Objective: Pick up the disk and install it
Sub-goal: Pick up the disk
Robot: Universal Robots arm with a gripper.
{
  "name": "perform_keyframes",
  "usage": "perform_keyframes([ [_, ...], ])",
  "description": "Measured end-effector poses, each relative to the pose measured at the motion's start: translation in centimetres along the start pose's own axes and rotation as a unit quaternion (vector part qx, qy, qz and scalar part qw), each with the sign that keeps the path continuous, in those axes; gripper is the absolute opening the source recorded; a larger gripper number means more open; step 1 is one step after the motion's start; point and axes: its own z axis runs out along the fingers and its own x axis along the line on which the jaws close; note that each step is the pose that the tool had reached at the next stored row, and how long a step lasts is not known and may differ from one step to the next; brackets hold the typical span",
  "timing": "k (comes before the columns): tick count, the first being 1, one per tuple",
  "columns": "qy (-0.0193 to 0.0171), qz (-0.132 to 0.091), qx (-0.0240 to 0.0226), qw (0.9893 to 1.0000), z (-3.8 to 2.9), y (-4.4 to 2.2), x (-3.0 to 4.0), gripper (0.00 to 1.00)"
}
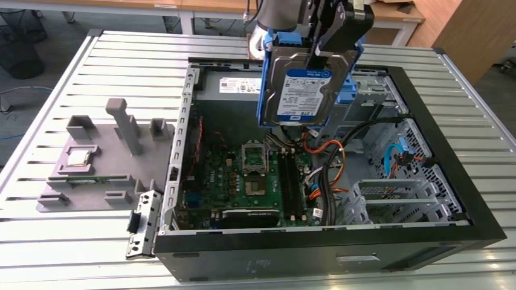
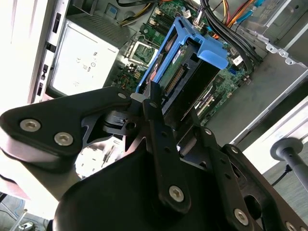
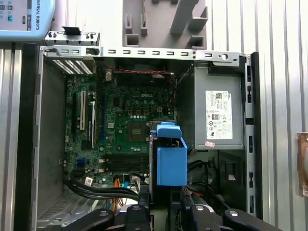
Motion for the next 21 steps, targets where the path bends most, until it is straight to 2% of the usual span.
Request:
perform_keyframes([
  [21, 0.0000, 0.000, 0.0000, 1.0000, -0.05, 0.00, 0.65, 0.35],
])
